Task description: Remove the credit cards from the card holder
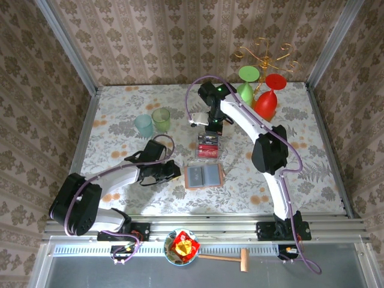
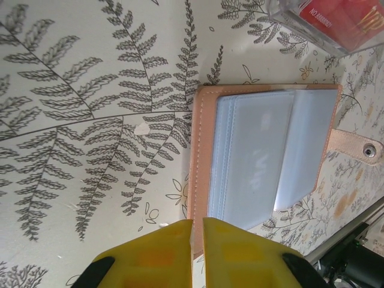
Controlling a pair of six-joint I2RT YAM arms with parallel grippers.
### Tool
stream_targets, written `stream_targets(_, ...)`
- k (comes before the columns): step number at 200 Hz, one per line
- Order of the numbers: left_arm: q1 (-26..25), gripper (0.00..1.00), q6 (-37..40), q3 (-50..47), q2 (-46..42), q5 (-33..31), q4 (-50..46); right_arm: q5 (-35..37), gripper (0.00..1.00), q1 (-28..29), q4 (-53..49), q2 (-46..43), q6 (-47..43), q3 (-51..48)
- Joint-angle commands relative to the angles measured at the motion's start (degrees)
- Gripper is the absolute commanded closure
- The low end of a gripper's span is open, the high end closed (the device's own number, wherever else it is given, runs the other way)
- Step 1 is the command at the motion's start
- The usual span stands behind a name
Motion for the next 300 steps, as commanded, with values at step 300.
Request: stream_targets(300, 0.90, 0.87, 0.98, 1.13, 1.49, 0.37, 2.81, 1.01, 0.74, 8.11, 31.04, -30.14, 33.17, -43.29)
